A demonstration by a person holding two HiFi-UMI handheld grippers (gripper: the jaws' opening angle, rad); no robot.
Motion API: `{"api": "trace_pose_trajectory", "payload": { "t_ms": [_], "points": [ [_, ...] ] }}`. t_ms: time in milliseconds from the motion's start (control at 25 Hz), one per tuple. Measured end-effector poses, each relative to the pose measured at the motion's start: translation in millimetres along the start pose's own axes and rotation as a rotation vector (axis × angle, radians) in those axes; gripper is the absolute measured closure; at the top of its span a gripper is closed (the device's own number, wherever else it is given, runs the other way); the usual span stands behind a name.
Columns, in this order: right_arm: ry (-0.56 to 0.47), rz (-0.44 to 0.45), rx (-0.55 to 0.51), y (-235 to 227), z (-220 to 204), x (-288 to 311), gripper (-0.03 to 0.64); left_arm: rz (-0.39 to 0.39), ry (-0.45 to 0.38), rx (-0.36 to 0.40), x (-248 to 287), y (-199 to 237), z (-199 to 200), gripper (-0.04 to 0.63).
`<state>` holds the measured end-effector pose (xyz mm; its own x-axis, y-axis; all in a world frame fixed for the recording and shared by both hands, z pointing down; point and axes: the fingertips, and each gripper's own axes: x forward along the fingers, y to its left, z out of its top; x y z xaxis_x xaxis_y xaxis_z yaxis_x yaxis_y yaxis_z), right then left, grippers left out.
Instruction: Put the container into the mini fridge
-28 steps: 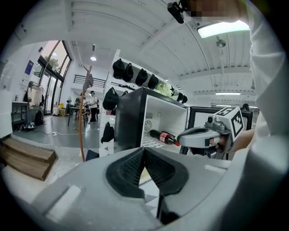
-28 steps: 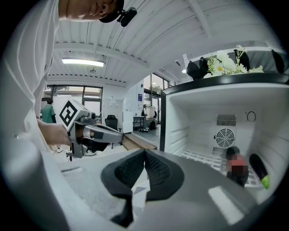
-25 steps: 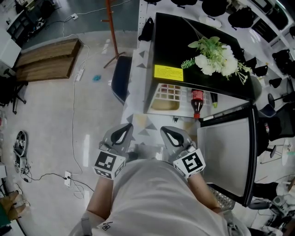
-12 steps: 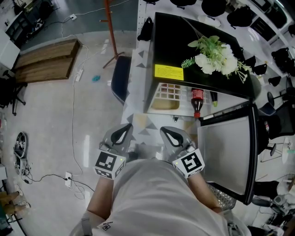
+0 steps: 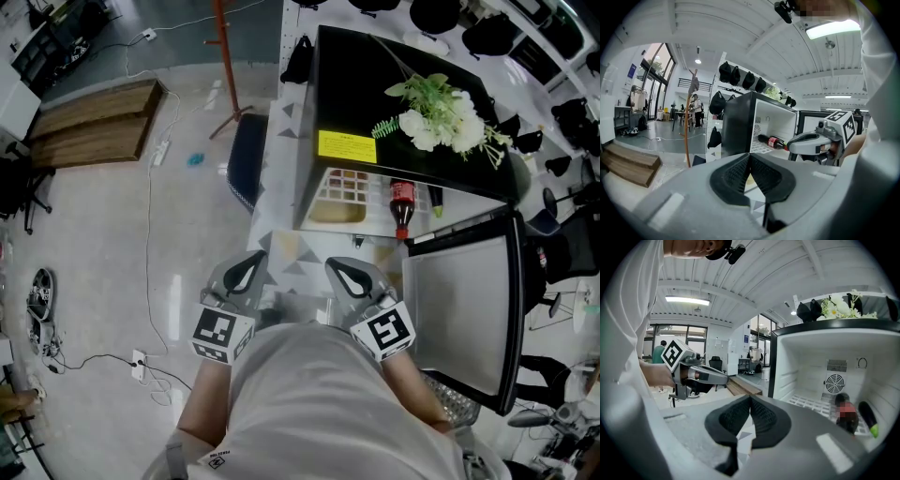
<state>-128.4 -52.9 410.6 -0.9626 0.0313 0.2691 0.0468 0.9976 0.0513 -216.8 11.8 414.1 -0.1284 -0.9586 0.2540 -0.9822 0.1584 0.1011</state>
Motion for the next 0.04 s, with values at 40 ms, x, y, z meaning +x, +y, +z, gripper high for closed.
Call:
{"api": "trace_pose_trajectory", "payload": {
  "t_ms": [40],
  "points": [
    [0.0,-0.001,-0.001,0.0,0.1,0.1,0.614,0.002,0.001,0.0,-0.6,0.6,-0.1,0.588]
  ]
}}
